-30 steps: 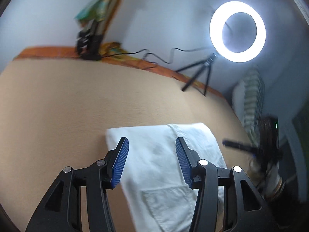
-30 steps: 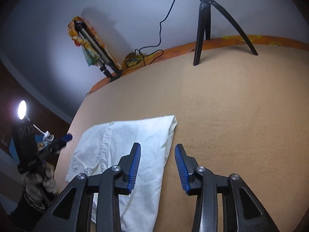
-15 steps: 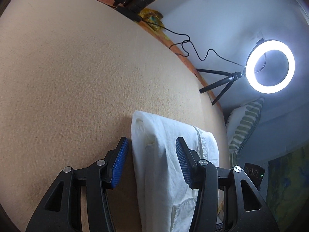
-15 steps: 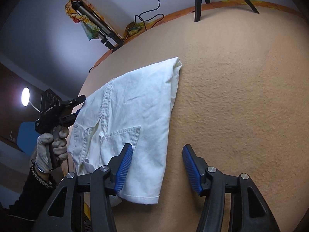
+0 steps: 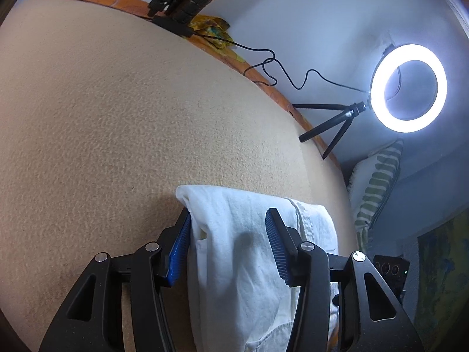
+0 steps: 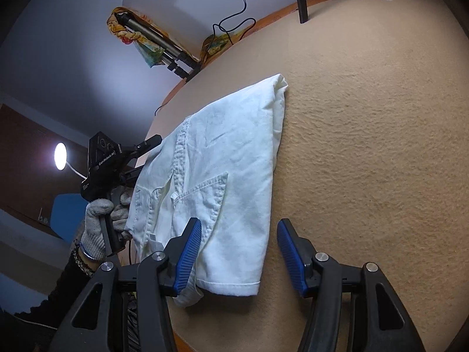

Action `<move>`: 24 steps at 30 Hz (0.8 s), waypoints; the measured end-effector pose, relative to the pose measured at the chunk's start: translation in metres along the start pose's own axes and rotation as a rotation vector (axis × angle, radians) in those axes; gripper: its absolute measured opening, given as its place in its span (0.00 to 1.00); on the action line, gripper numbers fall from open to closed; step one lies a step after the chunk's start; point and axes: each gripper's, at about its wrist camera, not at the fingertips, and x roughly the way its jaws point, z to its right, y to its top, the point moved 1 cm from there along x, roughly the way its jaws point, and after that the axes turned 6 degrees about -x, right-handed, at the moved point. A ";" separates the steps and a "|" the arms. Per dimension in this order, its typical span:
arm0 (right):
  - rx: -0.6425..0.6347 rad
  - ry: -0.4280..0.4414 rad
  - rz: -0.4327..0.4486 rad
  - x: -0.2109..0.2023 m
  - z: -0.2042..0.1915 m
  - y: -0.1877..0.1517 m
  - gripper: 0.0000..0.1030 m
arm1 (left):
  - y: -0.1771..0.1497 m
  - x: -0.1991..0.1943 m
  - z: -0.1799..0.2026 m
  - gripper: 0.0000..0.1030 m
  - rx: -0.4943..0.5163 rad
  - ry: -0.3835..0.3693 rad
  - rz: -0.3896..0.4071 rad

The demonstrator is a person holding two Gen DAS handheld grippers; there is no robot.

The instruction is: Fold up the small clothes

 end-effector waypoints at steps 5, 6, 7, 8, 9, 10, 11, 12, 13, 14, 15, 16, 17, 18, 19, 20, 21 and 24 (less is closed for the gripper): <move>-0.075 -0.083 0.001 0.006 -0.019 0.000 0.37 | -0.005 0.003 0.007 0.28 0.069 0.076 0.023; -0.088 -0.103 -0.001 0.007 -0.022 0.000 0.36 | -0.005 0.003 0.008 0.24 0.079 0.087 0.030; -0.093 -0.117 -0.001 0.008 -0.024 -0.001 0.33 | -0.006 0.002 0.010 0.22 0.095 0.100 0.039; -0.099 -0.131 0.000 0.008 -0.026 -0.001 0.32 | -0.007 0.001 0.013 0.18 0.115 0.115 0.048; -0.113 -0.151 0.001 0.008 -0.029 -0.001 0.30 | -0.008 -0.001 0.018 0.15 0.144 0.130 0.059; -0.128 -0.171 0.002 0.008 -0.033 -0.002 0.28 | -0.010 -0.003 0.023 0.14 0.171 0.146 0.069; -0.148 -0.195 0.003 0.009 -0.038 -0.002 0.27 | -0.012 -0.005 0.029 0.13 0.203 0.163 0.081; -0.169 -0.219 0.004 0.010 -0.043 -0.003 0.26 | -0.015 -0.007 0.036 0.12 0.241 0.180 0.095; -0.195 -0.246 0.005 0.010 -0.048 -0.003 0.24 | -0.018 -0.009 0.042 0.12 0.272 0.195 0.106; -0.215 -0.270 0.005 0.011 -0.052 -0.003 0.23 | -0.021 -0.011 0.050 0.11 0.314 0.211 0.121; -0.239 -0.296 0.008 0.012 -0.058 -0.003 0.21 | -0.024 -0.013 0.056 0.11 0.342 0.219 0.132; -0.262 -0.319 0.011 0.012 -0.062 -0.004 0.19 | -0.027 -0.015 0.061 0.11 0.366 0.225 0.143; -0.289 -0.344 0.014 0.011 -0.067 -0.004 0.18 | -0.031 -0.018 0.068 0.10 0.400 0.232 0.157; -0.321 -0.372 0.019 0.011 -0.073 -0.004 0.16 | -0.034 -0.021 0.074 0.10 0.425 0.235 0.167; -0.348 -0.394 0.024 0.011 -0.079 -0.005 0.15 | -0.036 -0.022 0.078 0.10 0.442 0.237 0.175; -0.377 -0.415 0.030 0.010 -0.085 -0.006 0.15 | -0.039 -0.025 0.083 0.10 0.460 0.236 0.183; -0.401 -0.431 0.034 0.009 -0.090 -0.007 0.14 | -0.041 -0.028 0.087 0.10 0.476 0.231 0.192; -0.449 -0.465 0.046 0.008 -0.101 -0.009 0.13 | -0.046 -0.033 0.096 0.09 0.493 0.216 0.209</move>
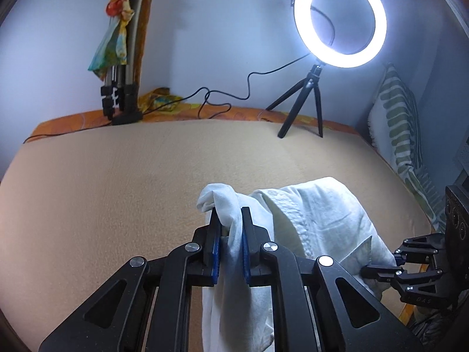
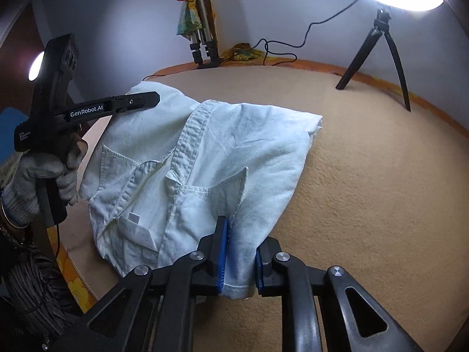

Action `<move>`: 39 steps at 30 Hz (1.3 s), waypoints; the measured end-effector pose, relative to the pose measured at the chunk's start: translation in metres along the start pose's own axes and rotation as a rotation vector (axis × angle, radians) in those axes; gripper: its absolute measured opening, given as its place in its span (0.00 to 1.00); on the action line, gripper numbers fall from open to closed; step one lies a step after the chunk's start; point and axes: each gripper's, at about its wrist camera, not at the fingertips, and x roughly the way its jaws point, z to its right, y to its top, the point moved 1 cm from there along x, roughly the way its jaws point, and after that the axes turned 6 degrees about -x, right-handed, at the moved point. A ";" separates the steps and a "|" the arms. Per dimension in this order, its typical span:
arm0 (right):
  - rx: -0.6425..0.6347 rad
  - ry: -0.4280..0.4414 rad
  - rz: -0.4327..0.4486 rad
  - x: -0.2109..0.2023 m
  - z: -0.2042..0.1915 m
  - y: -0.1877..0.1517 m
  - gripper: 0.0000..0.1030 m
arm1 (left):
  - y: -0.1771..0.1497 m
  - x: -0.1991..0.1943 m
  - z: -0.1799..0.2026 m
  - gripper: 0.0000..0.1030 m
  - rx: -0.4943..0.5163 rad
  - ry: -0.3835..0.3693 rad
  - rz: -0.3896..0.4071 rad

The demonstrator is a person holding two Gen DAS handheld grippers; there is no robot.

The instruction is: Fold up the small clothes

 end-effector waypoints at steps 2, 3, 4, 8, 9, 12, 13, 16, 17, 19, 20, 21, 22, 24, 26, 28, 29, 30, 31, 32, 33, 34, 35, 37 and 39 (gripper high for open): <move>-0.010 -0.010 0.009 -0.004 -0.001 0.000 0.12 | 0.001 -0.005 0.005 0.09 0.013 -0.004 0.016; -0.017 -0.018 0.012 -0.006 -0.002 0.001 0.12 | 0.002 -0.008 0.009 0.09 0.024 -0.006 0.026; -0.025 -0.029 0.017 -0.009 -0.003 0.000 0.12 | 0.003 -0.010 0.012 0.09 0.029 -0.011 0.033; -0.033 -0.060 0.028 -0.021 -0.007 0.002 0.11 | 0.007 -0.017 0.027 0.09 0.048 -0.041 0.056; -0.030 -0.066 0.031 -0.025 -0.006 0.003 0.11 | 0.007 -0.017 0.031 0.09 0.053 -0.046 0.061; -0.025 -0.093 0.038 -0.036 0.000 0.007 0.11 | 0.011 -0.019 0.045 0.09 0.065 -0.068 0.077; -0.023 -0.102 0.041 -0.039 0.004 0.008 0.10 | 0.013 -0.018 0.051 0.09 0.074 -0.075 0.082; -0.024 -0.135 0.054 -0.054 0.014 0.010 0.10 | 0.017 -0.017 0.067 0.09 0.094 -0.097 0.097; -0.024 -0.147 0.057 -0.059 0.018 0.010 0.10 | 0.018 -0.016 0.071 0.09 0.097 -0.105 0.098; -0.015 -0.167 0.064 -0.068 0.028 0.006 0.10 | 0.021 -0.009 0.085 0.09 0.108 -0.123 0.096; -0.008 -0.174 0.066 -0.072 0.033 0.006 0.10 | 0.022 -0.006 0.090 0.09 0.112 -0.129 0.096; -0.005 -0.183 0.067 -0.076 0.039 0.005 0.10 | 0.025 0.000 0.099 0.09 0.121 -0.139 0.094; -0.008 -0.194 0.068 -0.079 0.044 0.004 0.10 | 0.026 0.003 0.104 0.09 0.128 -0.144 0.093; -0.014 -0.223 0.070 -0.085 0.055 0.002 0.10 | 0.032 0.015 0.120 0.09 0.144 -0.160 0.090; -0.011 -0.246 0.072 -0.091 0.069 0.001 0.10 | 0.038 0.027 0.135 0.09 0.159 -0.177 0.088; -0.009 -0.280 0.074 -0.099 0.085 -0.001 0.10 | 0.045 0.040 0.153 0.09 0.177 -0.196 0.086; -0.008 -0.298 0.075 -0.103 0.093 -0.002 0.10 | 0.048 0.046 0.160 0.09 0.182 -0.203 0.084; -0.006 -0.314 0.075 -0.106 0.100 -0.001 0.10 | 0.051 0.052 0.169 0.09 0.187 -0.213 0.083; -0.004 -0.331 0.074 -0.109 0.109 -0.002 0.10 | 0.055 0.060 0.178 0.09 0.194 -0.223 0.081; -0.002 -0.349 0.073 -0.113 0.118 -0.003 0.10 | 0.058 0.066 0.187 0.09 0.204 -0.229 0.082; 0.000 -0.363 0.071 -0.116 0.129 -0.002 0.10 | 0.060 0.072 0.196 0.09 0.213 -0.235 0.083; 0.003 -0.381 0.069 -0.119 0.139 -0.003 0.10 | 0.062 0.079 0.205 0.09 0.223 -0.240 0.084; 0.008 -0.395 0.067 -0.122 0.148 -0.003 0.10 | 0.064 0.085 0.212 0.08 0.230 -0.242 0.083; 0.022 -0.427 0.064 -0.128 0.170 -0.006 0.10 | 0.068 0.101 0.228 0.08 0.237 -0.255 0.077; 0.029 -0.463 0.059 -0.131 0.190 -0.008 0.10 | 0.071 0.118 0.242 0.08 0.235 -0.264 0.065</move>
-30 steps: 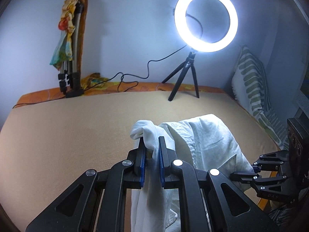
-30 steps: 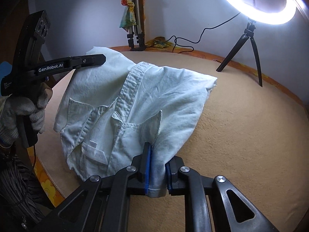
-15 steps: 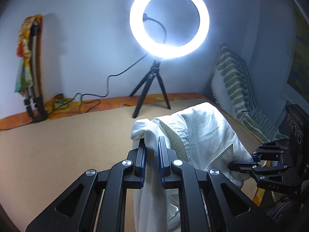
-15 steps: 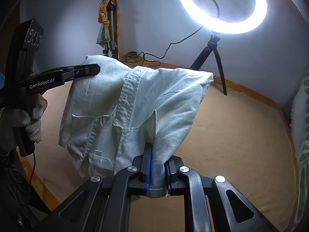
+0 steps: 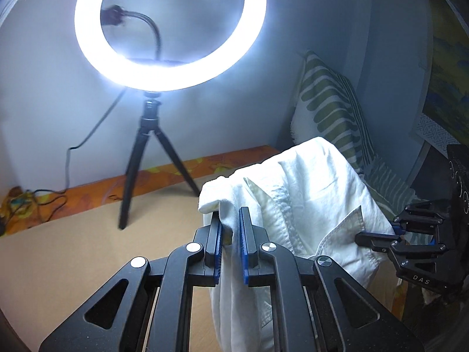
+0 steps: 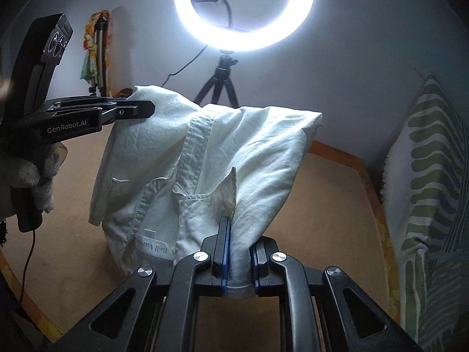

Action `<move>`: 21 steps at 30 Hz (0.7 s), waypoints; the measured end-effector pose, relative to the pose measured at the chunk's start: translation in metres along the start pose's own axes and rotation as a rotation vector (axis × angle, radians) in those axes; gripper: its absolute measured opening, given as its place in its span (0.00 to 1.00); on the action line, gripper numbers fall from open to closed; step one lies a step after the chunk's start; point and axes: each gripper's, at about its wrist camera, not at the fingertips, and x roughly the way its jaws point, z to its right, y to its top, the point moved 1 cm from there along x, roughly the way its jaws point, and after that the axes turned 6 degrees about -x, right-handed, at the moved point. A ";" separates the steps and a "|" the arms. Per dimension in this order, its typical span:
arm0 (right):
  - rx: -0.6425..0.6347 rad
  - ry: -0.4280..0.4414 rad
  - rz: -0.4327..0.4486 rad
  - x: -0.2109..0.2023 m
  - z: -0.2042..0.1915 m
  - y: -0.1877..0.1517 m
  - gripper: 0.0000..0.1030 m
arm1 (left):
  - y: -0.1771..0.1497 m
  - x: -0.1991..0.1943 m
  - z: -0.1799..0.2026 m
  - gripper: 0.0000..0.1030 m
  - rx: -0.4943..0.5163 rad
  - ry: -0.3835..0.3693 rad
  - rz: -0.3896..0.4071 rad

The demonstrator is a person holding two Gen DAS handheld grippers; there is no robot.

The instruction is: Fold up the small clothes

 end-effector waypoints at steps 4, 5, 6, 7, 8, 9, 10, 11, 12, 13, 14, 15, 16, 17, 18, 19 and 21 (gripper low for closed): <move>0.000 -0.058 -0.027 0.022 0.031 -0.003 0.09 | 0.006 0.038 0.013 0.08 -0.008 -0.006 -0.026; -0.004 -0.070 -0.035 0.029 0.037 -0.003 0.09 | 0.007 0.046 0.016 0.08 -0.005 -0.004 -0.031; -0.008 -0.079 -0.047 0.035 0.042 -0.004 0.09 | 0.007 0.054 0.019 0.08 -0.004 -0.001 -0.035; -0.008 -0.087 -0.057 0.041 0.048 -0.006 0.09 | 0.008 0.059 0.020 0.08 -0.002 0.001 -0.039; -0.010 -0.096 -0.066 0.047 0.053 -0.008 0.09 | 0.008 0.065 0.022 0.08 -0.001 0.007 -0.044; -0.014 -0.106 -0.076 0.053 0.057 -0.009 0.09 | 0.008 0.068 0.022 0.08 -0.003 0.009 -0.047; -0.018 -0.112 -0.084 0.059 0.061 -0.010 0.09 | 0.009 0.072 0.022 0.08 -0.005 0.013 -0.052; -0.022 -0.118 -0.091 0.063 0.064 -0.011 0.09 | 0.009 0.076 0.021 0.08 -0.007 0.022 -0.054; -0.025 -0.124 -0.100 0.068 0.067 -0.012 0.09 | 0.009 0.079 0.020 0.08 -0.007 0.033 -0.056; -0.025 -0.131 -0.109 0.072 0.070 -0.014 0.09 | 0.010 0.081 0.018 0.08 -0.006 0.041 -0.057; -0.025 -0.136 -0.115 0.076 0.072 -0.014 0.09 | 0.010 0.083 0.017 0.08 0.002 0.059 -0.057; -0.022 -0.140 -0.125 0.081 0.075 -0.015 0.09 | 0.010 0.085 0.017 0.08 0.011 0.074 -0.060; -0.016 -0.144 -0.134 0.085 0.078 -0.017 0.10 | 0.011 0.089 0.017 0.09 0.020 0.088 -0.068; -0.007 -0.151 -0.145 0.090 0.081 -0.019 0.10 | 0.011 0.092 0.016 0.10 0.024 0.098 -0.083; 0.003 -0.165 -0.159 0.095 0.084 -0.020 0.13 | 0.011 0.094 0.014 0.13 0.022 0.107 -0.102; 0.009 -0.193 -0.173 0.098 0.086 -0.021 0.15 | 0.011 0.095 0.013 0.14 0.020 0.117 -0.106; 0.004 -0.248 -0.194 0.101 0.089 -0.023 0.24 | 0.012 0.091 0.014 0.19 0.025 0.110 -0.100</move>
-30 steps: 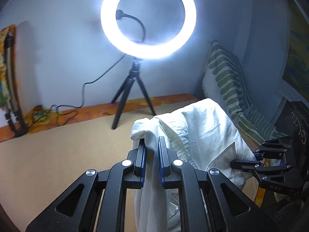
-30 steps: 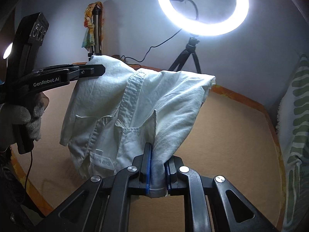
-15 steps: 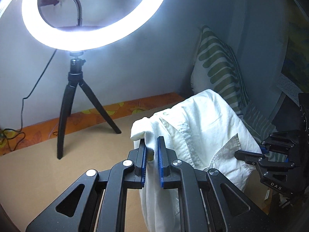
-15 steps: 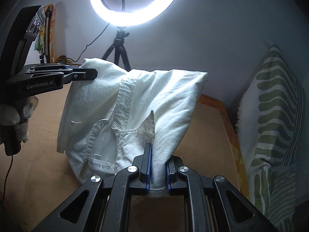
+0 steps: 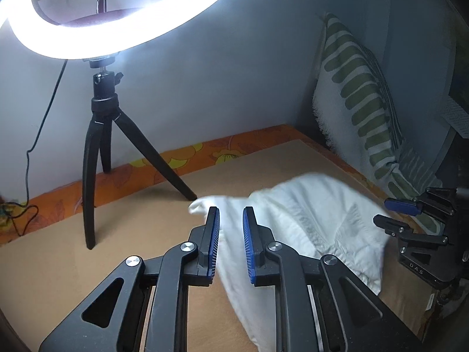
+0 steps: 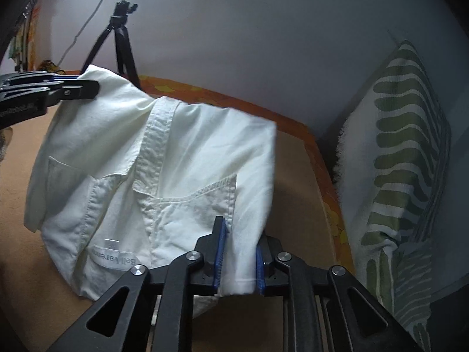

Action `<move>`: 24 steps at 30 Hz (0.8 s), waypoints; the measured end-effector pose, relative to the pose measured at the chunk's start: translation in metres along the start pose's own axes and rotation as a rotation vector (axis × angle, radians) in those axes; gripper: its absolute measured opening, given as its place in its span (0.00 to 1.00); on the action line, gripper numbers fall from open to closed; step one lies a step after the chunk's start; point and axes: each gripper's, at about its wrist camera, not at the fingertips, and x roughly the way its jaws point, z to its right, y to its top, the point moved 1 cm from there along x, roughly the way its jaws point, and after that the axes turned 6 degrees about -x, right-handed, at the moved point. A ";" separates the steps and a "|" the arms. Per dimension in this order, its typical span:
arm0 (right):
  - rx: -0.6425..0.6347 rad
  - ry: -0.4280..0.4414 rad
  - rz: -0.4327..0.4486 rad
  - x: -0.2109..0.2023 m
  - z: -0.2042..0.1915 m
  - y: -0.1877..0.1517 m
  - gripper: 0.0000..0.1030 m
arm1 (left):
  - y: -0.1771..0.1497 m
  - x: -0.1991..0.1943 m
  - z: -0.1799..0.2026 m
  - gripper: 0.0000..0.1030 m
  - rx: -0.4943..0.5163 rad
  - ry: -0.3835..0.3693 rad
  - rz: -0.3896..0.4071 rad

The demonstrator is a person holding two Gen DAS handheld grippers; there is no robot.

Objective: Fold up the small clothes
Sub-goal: 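Release the shirt and pull both grippers back from the folded bundle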

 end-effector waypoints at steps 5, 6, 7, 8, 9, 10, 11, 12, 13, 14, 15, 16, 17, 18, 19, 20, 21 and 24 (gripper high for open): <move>0.025 -0.016 0.015 -0.010 0.003 -0.004 0.54 | 0.000 -0.011 0.008 0.58 0.032 0.004 0.018; 0.034 -0.016 0.029 -0.015 0.003 -0.005 0.62 | 0.000 -0.014 0.009 0.58 0.030 0.002 0.018; 0.041 -0.015 0.039 -0.019 0.002 -0.005 0.65 | 0.000 -0.015 0.009 0.60 0.025 -0.001 0.016; 0.050 -0.011 0.047 -0.022 0.002 -0.006 0.65 | 0.001 -0.017 0.009 0.62 0.019 -0.002 0.014; 0.059 -0.006 0.055 -0.027 0.001 -0.007 0.67 | 0.000 -0.019 0.009 0.64 0.016 -0.003 0.015; 0.063 -0.004 0.063 -0.030 0.000 -0.006 0.71 | 0.000 -0.022 0.009 0.64 0.017 -0.001 0.016; 0.067 -0.003 0.071 -0.034 -0.001 -0.007 0.73 | 0.000 -0.025 0.010 0.65 0.018 0.002 0.016; 0.070 -0.005 0.079 -0.039 -0.002 -0.007 0.76 | -0.001 -0.029 0.010 0.67 0.019 0.006 0.018; 0.072 -0.007 0.090 -0.045 -0.005 -0.008 0.79 | -0.001 -0.031 0.011 0.67 0.020 0.008 0.019; 0.073 -0.010 0.099 -0.050 -0.006 -0.008 0.82 | -0.002 -0.037 0.011 0.69 0.019 0.011 0.021; 0.076 -0.011 0.111 -0.056 -0.008 -0.008 0.84 | -0.002 -0.041 0.011 0.71 0.019 0.013 0.023; 0.082 -0.007 0.123 -0.062 -0.009 -0.009 0.85 | -0.003 -0.046 0.011 0.72 0.020 0.018 0.025; 0.092 0.001 0.133 -0.069 -0.010 -0.010 0.85 | -0.003 -0.052 0.010 0.75 0.021 0.025 0.029; 0.103 0.011 0.145 -0.076 -0.011 -0.010 0.85 | -0.004 -0.058 0.010 0.77 0.023 0.030 0.036; 0.117 0.019 0.155 -0.082 -0.011 -0.011 0.86 | -0.005 -0.062 0.011 0.77 0.025 0.032 0.040; 0.130 0.025 0.165 -0.089 -0.011 -0.011 0.87 | -0.006 -0.068 0.011 0.78 0.027 0.033 0.044; 0.142 0.031 0.176 -0.097 -0.013 -0.012 0.88 | -0.007 -0.075 0.011 0.78 0.027 0.034 0.049; 0.162 0.049 0.205 -0.114 -0.017 -0.014 0.91 | -0.011 -0.093 0.012 0.78 0.026 0.037 0.058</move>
